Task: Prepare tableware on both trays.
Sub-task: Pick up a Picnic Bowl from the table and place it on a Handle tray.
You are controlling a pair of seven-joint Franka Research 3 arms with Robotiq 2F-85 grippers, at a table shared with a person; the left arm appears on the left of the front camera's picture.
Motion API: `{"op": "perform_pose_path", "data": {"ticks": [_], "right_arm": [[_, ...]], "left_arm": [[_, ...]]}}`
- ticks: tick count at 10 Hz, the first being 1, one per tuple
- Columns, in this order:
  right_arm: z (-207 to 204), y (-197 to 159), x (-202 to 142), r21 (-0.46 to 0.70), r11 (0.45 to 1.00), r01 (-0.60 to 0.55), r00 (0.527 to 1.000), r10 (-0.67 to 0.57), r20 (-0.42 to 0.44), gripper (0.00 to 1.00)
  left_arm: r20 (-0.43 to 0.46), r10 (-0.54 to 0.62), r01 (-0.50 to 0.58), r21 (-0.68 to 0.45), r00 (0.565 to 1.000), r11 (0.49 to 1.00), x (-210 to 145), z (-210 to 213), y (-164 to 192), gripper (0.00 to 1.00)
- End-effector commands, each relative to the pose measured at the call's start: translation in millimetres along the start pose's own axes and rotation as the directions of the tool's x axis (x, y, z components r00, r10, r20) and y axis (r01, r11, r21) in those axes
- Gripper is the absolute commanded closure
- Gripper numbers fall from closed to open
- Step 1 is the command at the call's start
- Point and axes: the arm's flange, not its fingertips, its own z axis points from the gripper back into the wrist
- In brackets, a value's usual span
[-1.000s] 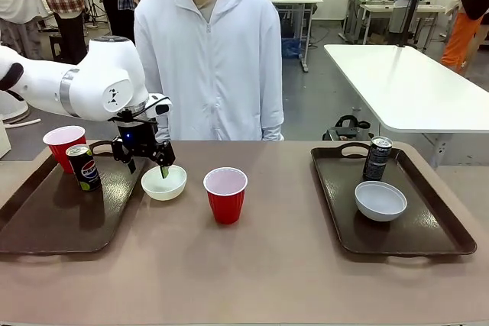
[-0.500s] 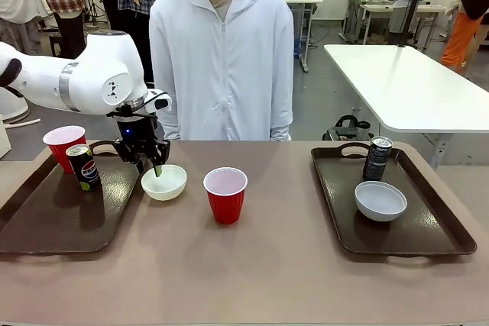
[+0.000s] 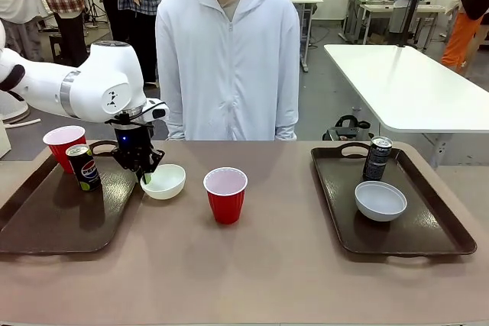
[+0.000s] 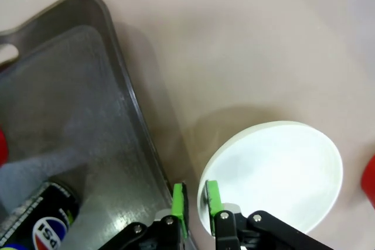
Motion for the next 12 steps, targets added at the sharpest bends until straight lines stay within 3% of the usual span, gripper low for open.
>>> {"op": "perform_pose_path", "data": {"ticks": [1,2,3,4,7,9,12], "right_arm": [[-6,1,-2,-0.007,1.000,0.019,1.000,-0.019,0.010,0.00],[-6,1,-2,-0.007,1.000,0.019,1.000,-0.019,0.010,0.00],[-6,1,-2,-0.007,1.000,0.019,1.000,-0.019,0.010,0.00],[-6,1,-2,-0.007,1.000,0.019,1.000,-0.019,0.010,0.00],[-6,1,-2,-0.007,1.000,0.019,1.000,-0.019,0.010,0.00],[-6,1,-2,-0.007,1.000,0.019,1.000,-0.019,0.010,0.00],[-6,1,-2,-0.007,1.000,0.019,1.000,-0.019,0.010,0.00]], "left_arm": [[0.001,-0.002,0.002,0.022,1.000,1.000,4,4,-2,0.78],[0.005,0.001,-0.001,0.016,1.000,1.000,4,6,-3,0.78],[0.009,0.000,0.000,0.007,1.000,1.000,4,8,-2,0.91],[0.009,0.007,-0.007,0.007,1.000,1.000,4,10,-2,0.97],[0.002,0.004,-0.004,0.005,1.000,1.000,2,14,-2,1.00],[-0.049,-0.005,0.003,-0.055,0.999,0.998,-24,34,-12,1.00],[-0.131,-0.111,0.087,-0.172,0.985,0.981,-104,117,-11,1.00]]}}
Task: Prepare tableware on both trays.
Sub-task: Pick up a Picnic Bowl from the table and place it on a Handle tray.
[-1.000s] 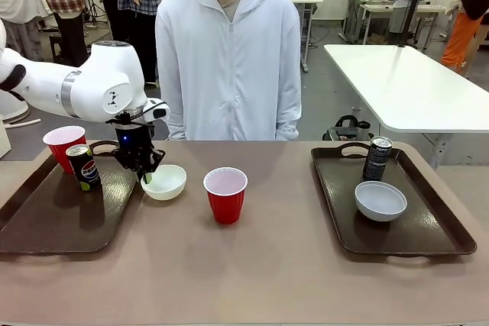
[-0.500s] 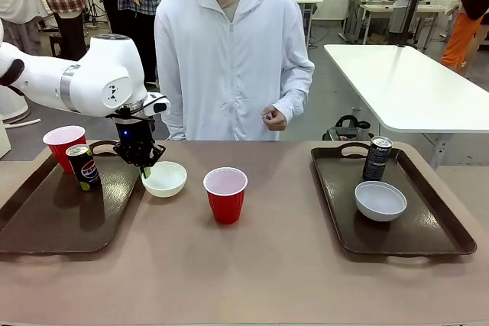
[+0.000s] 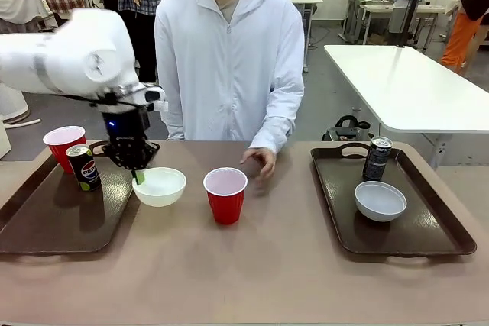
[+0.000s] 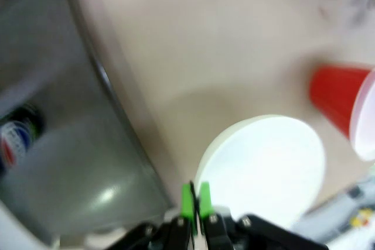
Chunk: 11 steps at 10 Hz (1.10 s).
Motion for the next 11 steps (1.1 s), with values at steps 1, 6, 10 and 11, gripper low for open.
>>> {"op": "perform_pose_path", "data": {"ticks": [1,6,10,11], "right_arm": [[-6,1,-2,-0.007,1.000,0.018,1.000,-0.018,0.011,0.00],[-6,1,-2,-0.007,1.000,0.018,1.000,-0.018,0.011,0.00],[-6,1,-2,-0.007,1.000,0.018,1.000,-0.018,0.011,0.00],[-6,1,-2,-0.007,1.000,0.018,1.000,-0.018,0.011,0.00]], "left_arm": [[-0.015,-0.048,0.046,-0.079,0.999,0.996,-64,46,16,1.00],[0.123,-0.097,0.115,-0.142,0.988,0.983,-126,97,140,1.00],[0.137,-0.135,0.149,-0.098,0.981,0.984,-124,69,215,1.00],[0.163,-0.148,0.161,-0.071,0.975,0.984,-122,59,223,1.00]]}}
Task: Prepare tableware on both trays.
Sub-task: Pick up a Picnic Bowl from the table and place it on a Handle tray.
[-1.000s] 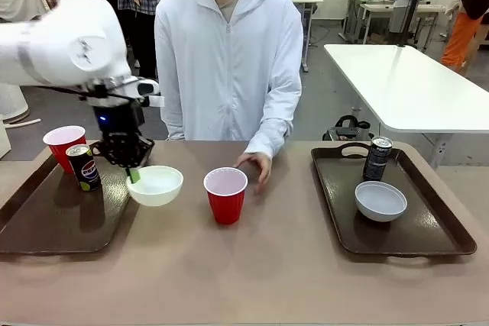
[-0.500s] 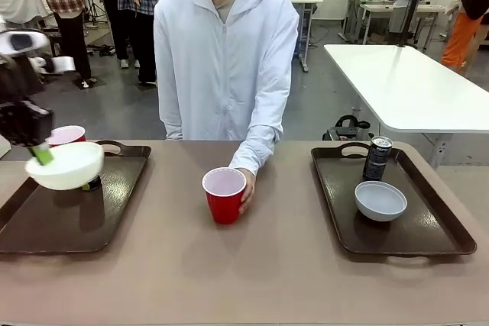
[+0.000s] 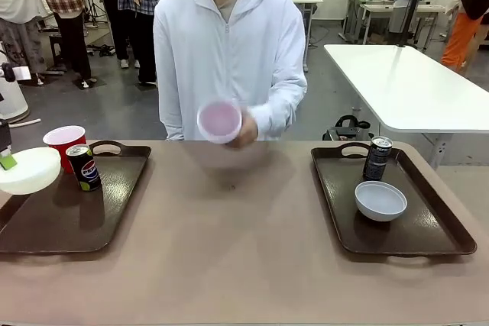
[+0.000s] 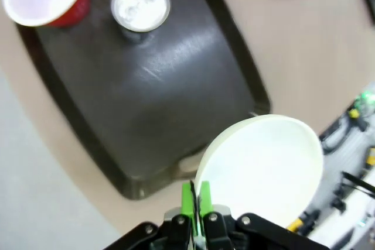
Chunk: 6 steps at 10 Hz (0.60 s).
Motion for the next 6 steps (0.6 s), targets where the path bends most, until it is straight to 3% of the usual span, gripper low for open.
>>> {"op": "perform_pose_path", "data": {"ticks": [1,3,6], "right_arm": [[-5,1,-1,-0.009,1.000,0.016,1.000,-0.016,0.011,0.00],[-5,1,-1,-0.009,1.000,0.016,1.000,-0.016,0.011,0.00],[-5,1,-1,-0.009,1.000,0.016,1.000,-0.016,0.011,0.00]], "left_arm": [[0.054,-0.032,0.028,0.077,0.998,0.997,-1,-21,14,1.00],[0.135,-0.038,0.025,0.099,0.990,0.995,-3,-45,27,1.00],[0.121,0.056,-0.064,0.068,0.991,0.996,-3,-75,46,1.00]]}}
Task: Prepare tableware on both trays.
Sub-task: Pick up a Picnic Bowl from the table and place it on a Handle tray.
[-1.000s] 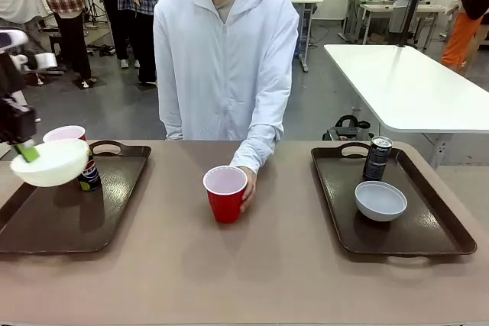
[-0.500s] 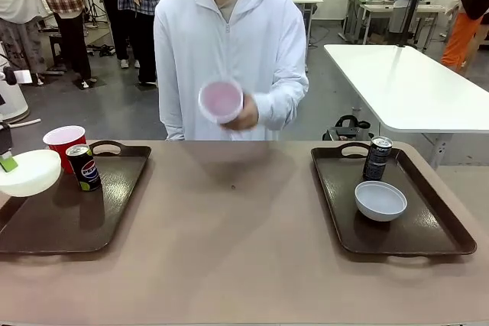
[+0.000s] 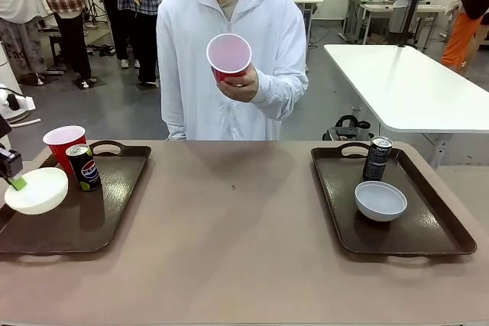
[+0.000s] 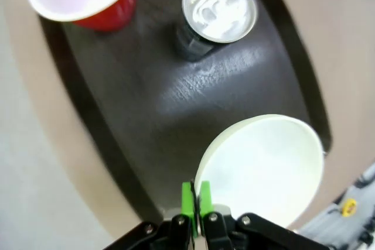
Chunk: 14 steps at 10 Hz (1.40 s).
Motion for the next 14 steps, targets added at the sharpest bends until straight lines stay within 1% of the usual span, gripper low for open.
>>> {"op": "perform_pose_path", "data": {"ticks": [1,5,7,8,9,10,12,13,14], "right_arm": [[-5,1,-1,-0.009,1.000,0.016,1.000,-0.016,0.010,0.00],[-5,1,-1,-0.009,1.000,0.016,1.000,-0.016,0.010,0.00],[-5,1,-1,-0.009,1.000,0.016,1.000,-0.016,0.010,0.00],[-5,1,-1,-0.009,1.000,0.016,1.000,-0.016,0.010,0.00],[-5,1,-1,-0.009,1.000,0.016,1.000,-0.016,0.010,0.00],[-5,1,-1,-0.009,1.000,0.016,1.000,-0.016,0.010,0.00],[-5,1,-1,-0.009,1.000,0.016,1.000,-0.016,0.010,0.00],[-5,1,-1,-0.009,1.000,0.016,1.000,-0.016,0.010,0.00],[-5,1,-1,-0.009,1.000,0.016,1.000,-0.016,0.010,0.00]], "left_arm": [[0.004,0.034,-0.034,-0.004,0.999,0.999,2,-17,11,1.00],[-0.035,0.045,-0.042,0.061,0.998,0.997,5,-40,15,1.00],[-0.039,0.048,-0.045,0.065,0.998,0.997,5,-41,15,1.00],[-0.048,0.052,-0.049,0.063,0.997,0.997,5,-40,14,0.43],[-0.055,0.054,-0.051,0.057,0.997,0.997,6,-38,13,0.38],[-0.063,0.053,-0.050,0.045,0.997,0.998,5,-33,9,0.00],[-0.106,0.040,-0.033,0.072,0.994,0.997,0,-16,-13,0.00],[-0.118,0.034,-0.026,0.075,0.992,0.997,-3,-5,-24,0.54],[-0.123,0.044,-0.035,0.071,0.991,0.997,-5,5,-35,0.45]]}}
